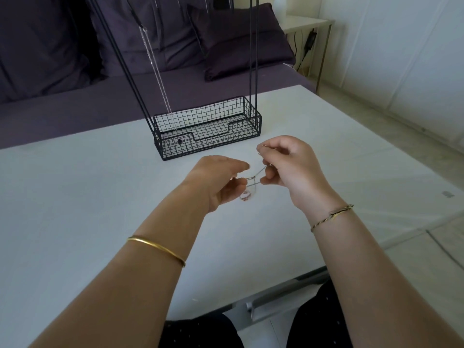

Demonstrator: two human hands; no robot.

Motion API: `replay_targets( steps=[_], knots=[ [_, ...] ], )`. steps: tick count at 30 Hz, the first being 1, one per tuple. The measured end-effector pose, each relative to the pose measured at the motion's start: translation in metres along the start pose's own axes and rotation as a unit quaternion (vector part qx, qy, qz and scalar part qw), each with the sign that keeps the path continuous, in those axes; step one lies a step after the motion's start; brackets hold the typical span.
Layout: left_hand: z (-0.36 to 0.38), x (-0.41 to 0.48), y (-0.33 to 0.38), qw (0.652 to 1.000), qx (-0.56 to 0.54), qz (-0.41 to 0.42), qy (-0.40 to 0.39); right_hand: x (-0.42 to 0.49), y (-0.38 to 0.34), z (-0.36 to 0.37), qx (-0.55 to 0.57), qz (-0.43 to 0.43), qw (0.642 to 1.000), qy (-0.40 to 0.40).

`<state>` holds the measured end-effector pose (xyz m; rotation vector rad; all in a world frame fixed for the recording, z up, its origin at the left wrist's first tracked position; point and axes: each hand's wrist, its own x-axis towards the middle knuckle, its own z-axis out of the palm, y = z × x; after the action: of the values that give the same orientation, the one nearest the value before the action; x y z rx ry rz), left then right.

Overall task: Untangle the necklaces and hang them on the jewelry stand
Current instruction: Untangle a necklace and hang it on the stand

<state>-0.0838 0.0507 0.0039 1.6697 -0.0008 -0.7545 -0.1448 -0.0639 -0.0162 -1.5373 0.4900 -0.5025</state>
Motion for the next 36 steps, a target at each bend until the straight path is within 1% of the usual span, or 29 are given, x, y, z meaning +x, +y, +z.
replay_targets(
  steps=[5,8,10,14,16,20,24,30,33,36],
  knots=[
    [0.0017,-0.0014,-0.0015,0.998,0.064,0.022,-0.002,0.0002,-0.0025,0.0011,0.047,0.036,0.998,-0.004],
    [0.0004,-0.0009,-0.0017,0.998,0.063,0.018,-0.002,0.0014,-0.0046,-0.0006,0.114,0.073,0.991,0.005],
    [-0.0008,0.0001,-0.0002,0.998,0.058,0.021,0.008,0.0024,-0.0036,-0.0021,0.137,0.092,0.986,0.018],
    [0.0005,-0.0009,0.0017,0.998,0.06,0.027,0.007,0.0033,0.0004,-0.0032,0.104,0.099,0.989,0.021],
    [0.0032,-0.0017,0.0,0.995,0.092,0.034,0.001,0.0025,0.0001,-0.0026,0.09,0.091,0.992,0.014],
    [0.0057,-0.0017,-0.0042,0.987,0.147,0.06,0.013,0.0012,-0.0014,-0.0018,0.083,0.081,0.993,0.02],
    [0.0031,-0.0004,-0.0046,0.991,0.12,0.062,0.017,0.0026,-0.001,-0.0043,0.1,0.094,0.99,0.042],
    [0.0021,-0.003,-0.0007,0.997,0.061,0.035,0.009,0.0042,0.0011,-0.0075,0.112,0.112,0.985,0.066],
    [0.004,-0.0048,0.0032,0.999,0.028,0.023,0.018,0.0046,0.0018,-0.0084,0.109,0.116,0.985,0.062],
    [0.0044,-0.0051,0.0049,0.999,0.013,0.028,0.042,0.0044,0.0024,-0.0086,0.074,0.109,0.99,0.046]
  ],
)
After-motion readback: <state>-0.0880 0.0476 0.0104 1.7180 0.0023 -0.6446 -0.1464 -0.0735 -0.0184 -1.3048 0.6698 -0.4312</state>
